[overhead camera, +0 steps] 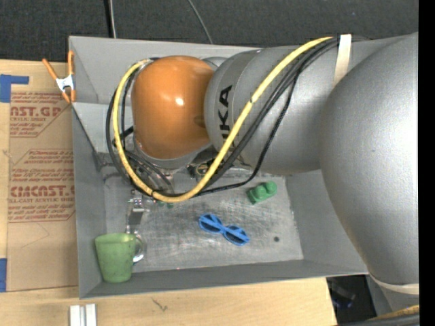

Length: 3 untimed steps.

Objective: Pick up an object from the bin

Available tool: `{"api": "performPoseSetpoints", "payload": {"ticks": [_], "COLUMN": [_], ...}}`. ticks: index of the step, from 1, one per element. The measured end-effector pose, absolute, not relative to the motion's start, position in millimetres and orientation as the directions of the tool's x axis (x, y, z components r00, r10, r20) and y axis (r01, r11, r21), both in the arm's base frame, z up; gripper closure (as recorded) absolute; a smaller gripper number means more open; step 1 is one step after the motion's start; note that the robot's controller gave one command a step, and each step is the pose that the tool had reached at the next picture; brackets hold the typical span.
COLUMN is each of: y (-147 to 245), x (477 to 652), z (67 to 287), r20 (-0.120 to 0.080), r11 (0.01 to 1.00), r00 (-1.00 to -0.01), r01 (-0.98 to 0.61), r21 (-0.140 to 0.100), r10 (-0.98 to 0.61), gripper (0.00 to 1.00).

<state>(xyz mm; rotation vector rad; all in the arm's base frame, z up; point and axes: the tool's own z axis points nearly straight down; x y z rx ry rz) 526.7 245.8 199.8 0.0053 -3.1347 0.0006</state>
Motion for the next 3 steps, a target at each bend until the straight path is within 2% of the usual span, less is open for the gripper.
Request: {"api": "performPoseSetpoints", "payload": {"ticks": [1, 2, 3], "y": [248.0, 243.3, 242.5], "x": [502.4, 484.0, 483.7], "z": [71.4, 100.0, 107.2], "r20": [-0.017, 0.0, -0.002], "r11": [0.999, 0.982, 0.999], "r00": [-0.999, -0.982, -0.999], "r01": [0.042, 0.187, 0.045], "r21": [0.008, 0.001, 0.0], "r10": [0.042, 0.187, 0.045], "gripper": [0.0, 0.0, 0.0]}}
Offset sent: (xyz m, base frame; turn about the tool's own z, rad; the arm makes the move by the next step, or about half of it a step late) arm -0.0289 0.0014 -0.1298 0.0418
